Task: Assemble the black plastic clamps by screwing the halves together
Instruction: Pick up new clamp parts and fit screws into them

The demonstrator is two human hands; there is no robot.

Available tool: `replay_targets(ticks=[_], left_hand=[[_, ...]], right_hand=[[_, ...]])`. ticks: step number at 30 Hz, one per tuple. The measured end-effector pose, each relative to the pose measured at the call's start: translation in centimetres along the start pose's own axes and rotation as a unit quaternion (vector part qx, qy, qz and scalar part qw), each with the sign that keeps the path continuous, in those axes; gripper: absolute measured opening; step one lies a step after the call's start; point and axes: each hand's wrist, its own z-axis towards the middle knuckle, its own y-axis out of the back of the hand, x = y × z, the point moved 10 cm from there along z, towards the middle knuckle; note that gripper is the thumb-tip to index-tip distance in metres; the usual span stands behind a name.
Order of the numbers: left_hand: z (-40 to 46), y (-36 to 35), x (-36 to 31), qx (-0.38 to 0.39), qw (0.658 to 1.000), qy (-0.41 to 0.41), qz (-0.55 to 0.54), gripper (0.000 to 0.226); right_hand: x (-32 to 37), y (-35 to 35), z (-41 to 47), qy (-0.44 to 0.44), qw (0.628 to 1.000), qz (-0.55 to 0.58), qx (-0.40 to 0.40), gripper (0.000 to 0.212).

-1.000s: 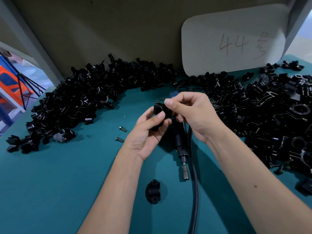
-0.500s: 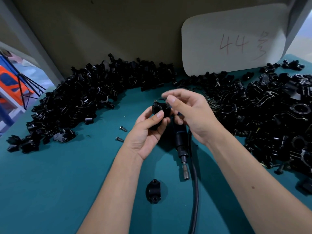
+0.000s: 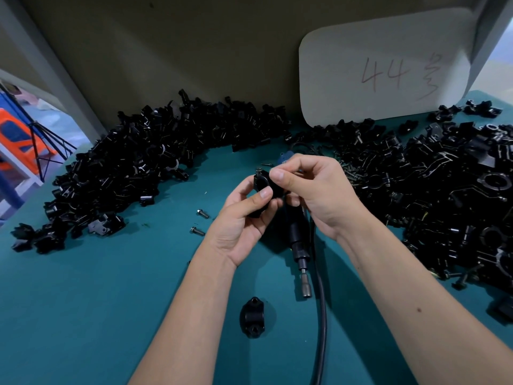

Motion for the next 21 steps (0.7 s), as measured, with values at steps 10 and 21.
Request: replay_targets(ticks=[10, 21], left_hand=[[0.0, -0.1, -1.1, -0.018, 0.993, -0.082, 0.085, 0.033], [0.1, 0.5, -2.5, -0.068, 0.96, -0.169, 0.212, 0.039]], right_hand=[[-1.0, 0.5, 0.0, -0.039, 0.996, 0.031, -0.074, 0.034], [1.5, 0.7, 0.5, 0.078, 0.98, -0.171, -0.06, 0.011]])
